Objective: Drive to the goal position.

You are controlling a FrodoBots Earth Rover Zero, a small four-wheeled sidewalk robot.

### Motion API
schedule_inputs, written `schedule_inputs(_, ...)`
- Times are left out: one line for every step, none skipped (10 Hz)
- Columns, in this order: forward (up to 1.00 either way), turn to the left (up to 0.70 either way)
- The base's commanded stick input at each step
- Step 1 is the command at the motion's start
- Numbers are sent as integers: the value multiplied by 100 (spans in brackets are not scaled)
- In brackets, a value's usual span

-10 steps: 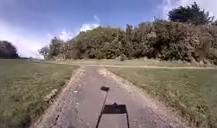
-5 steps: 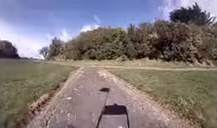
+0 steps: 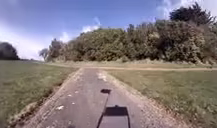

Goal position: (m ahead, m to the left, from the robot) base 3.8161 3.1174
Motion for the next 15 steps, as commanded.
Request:
schedule_inputs(70,35)
schedule_inputs(70,35)
schedule_inputs(70,35)
schedule_inputs(70,34)
schedule_inputs(70,30)
schedule_inputs(70,13)
schedule_inputs(70,2)
schedule_inputs(70,2)
schedule_inputs(70,2)
schedule_inputs(70,2)
schedule_inputs(70,2)
schedule_inputs(70,2)
schedule_inputs(70,2)
schedule_inputs(70,2)
schedule_inputs(70,2)
